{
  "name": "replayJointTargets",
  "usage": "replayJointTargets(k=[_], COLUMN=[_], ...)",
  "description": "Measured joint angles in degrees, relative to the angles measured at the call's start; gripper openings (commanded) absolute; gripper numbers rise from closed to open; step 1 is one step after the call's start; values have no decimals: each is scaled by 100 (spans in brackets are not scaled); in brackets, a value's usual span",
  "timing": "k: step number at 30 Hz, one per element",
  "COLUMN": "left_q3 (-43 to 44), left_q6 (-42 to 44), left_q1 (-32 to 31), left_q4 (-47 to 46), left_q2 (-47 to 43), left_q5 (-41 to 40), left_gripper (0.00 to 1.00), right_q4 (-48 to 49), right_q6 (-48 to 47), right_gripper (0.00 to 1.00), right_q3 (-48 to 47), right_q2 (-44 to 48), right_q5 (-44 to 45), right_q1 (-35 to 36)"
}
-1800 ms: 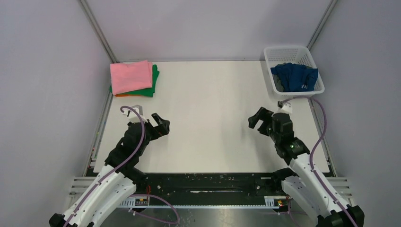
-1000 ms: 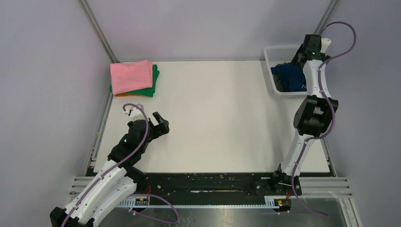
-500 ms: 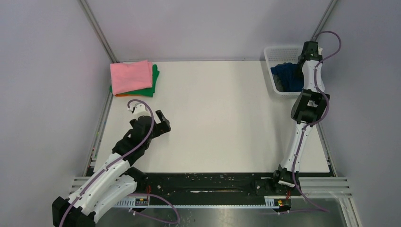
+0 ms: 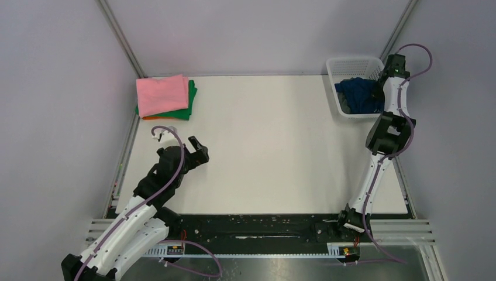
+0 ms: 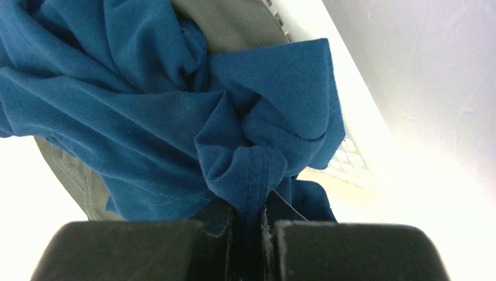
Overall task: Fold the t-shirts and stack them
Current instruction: Grab crumpled tshirt from bin with the right arm, then move the tshirt to the center of the board
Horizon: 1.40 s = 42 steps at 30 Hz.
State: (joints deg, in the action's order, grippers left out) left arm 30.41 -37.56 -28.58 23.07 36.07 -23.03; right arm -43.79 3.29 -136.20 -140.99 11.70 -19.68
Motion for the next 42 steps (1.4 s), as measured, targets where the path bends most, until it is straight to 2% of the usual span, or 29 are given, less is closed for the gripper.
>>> replayJointTargets(k=[3,8,14,20,26,34,42], left_q3=[0,-7,-105,-155,-197,-197,-197], left_q6=[-4,-42,-136,-181,-225,-319,-468], left_q1=[0,0,0,0,0,0,0], left_q4=[0,-2,-9,-70,-48,37,219], left_q2=[-85,-190,-264,-328,-551,-927,-1099], left_q5=[2,33,155,317,354,334,238], left_gripper=[99,99,99,99,99,99,99], right_q4=[131,129,216,518,743,817,975], right_q6=[52,385,688,680,901,1163,1451], right_gripper=[0,0,0,0,0,0,0], right_q3=[367,411,411,385,229,404,1738], right_q2=[221,621,1711,3180,4183,4607,4841], right_q5=[-190,-710,-1093,-1344,-2306,-3394,-4592], right_q1=[-15,-13,275,1421,2474,3755,4581])
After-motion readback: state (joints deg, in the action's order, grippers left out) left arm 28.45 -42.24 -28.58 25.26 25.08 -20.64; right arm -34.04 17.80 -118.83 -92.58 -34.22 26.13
